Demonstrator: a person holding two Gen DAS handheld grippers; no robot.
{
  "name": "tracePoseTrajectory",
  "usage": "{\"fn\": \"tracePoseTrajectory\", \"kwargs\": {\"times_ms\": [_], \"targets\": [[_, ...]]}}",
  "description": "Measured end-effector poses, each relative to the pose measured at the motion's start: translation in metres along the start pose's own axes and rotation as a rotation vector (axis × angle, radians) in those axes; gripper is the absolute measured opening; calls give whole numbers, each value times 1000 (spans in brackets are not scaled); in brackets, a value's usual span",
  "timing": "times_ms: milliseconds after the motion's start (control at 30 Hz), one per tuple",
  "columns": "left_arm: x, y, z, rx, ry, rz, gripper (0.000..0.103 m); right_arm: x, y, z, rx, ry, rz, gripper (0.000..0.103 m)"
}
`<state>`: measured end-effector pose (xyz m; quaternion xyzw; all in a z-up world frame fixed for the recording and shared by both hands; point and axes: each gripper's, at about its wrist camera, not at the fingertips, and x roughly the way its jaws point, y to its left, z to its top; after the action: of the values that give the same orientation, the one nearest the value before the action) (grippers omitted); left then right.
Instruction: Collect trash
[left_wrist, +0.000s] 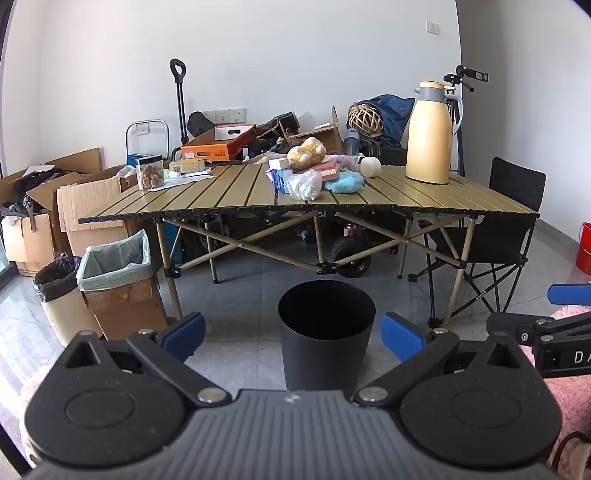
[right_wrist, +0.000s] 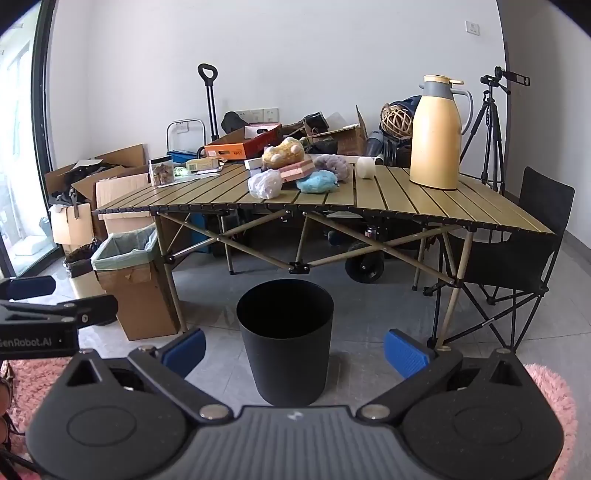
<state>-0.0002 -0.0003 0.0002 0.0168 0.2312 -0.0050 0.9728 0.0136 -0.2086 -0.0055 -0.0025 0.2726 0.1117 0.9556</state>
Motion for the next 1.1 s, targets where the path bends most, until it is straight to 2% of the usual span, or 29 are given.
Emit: {"fn": "tracePoseTrajectory", "kwargs": {"times_ms": [1100], "targets": [[1,-3,-3,6,10,-17,103,-2,-2,-3,-6,3,-4,103]]}}
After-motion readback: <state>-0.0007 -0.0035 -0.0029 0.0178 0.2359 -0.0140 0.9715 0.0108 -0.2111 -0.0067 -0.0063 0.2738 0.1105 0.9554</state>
